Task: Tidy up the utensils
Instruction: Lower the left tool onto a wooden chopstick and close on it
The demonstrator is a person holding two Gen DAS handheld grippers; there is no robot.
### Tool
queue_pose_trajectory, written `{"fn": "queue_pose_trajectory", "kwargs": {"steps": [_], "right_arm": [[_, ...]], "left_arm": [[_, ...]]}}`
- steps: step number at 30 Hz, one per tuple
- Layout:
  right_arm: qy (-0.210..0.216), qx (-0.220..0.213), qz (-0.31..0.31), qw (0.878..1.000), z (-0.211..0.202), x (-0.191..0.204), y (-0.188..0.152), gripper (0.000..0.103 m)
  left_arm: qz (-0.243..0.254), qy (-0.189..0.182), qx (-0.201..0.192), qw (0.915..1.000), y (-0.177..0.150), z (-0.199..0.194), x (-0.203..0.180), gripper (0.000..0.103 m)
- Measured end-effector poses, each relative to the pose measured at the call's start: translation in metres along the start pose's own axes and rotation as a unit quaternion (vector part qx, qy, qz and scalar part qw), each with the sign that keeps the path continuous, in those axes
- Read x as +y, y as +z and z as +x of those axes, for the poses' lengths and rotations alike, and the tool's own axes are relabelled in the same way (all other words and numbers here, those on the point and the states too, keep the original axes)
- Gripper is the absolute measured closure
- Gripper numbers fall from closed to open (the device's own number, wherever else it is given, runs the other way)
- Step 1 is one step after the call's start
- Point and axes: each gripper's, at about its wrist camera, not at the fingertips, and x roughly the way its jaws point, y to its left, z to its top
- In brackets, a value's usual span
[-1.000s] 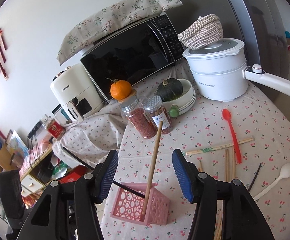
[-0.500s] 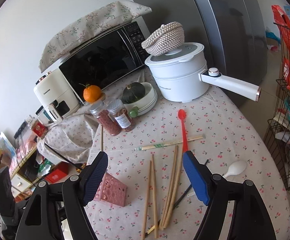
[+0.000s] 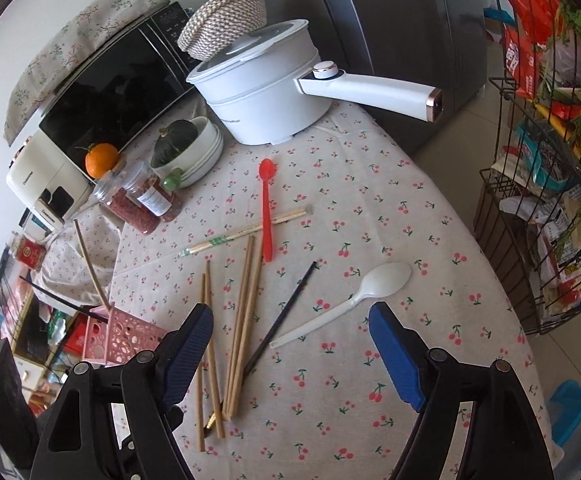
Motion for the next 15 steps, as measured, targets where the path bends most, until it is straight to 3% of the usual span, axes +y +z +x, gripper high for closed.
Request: {"fn": "queue_pose_trajectory", "kwargs": {"steps": [1, 6, 9, 15], "right_arm": [[-0.005, 0.000, 0.002, 1.000, 0.001, -0.006, 0.001, 0.022], [-0.032, 0.006, 0.000, 0.999, 0.008, -0.027, 0.003, 0.022], [-0.028, 0.021, 0.004, 0.999, 0.016, -0.035, 0.005, 0.022], [-0.027, 0.025, 0.000, 0.999, 0.024, -0.039, 0.010, 0.022]], "left_arm": [[-0.008, 0.004, 0.004, 1.0000, 0.002, 0.008, -0.002, 0.028], [-0.029, 0.026, 0.032, 0.9987, 0.017, 0.048, -0.003, 0.066], [-0.032, 0.056, 0.044, 0.9970, 0.024, 0.066, 0.000, 0.072], [-0.059, 0.095, 0.056, 0.9922, 0.040, 0.089, 0.009, 0.077]]}}
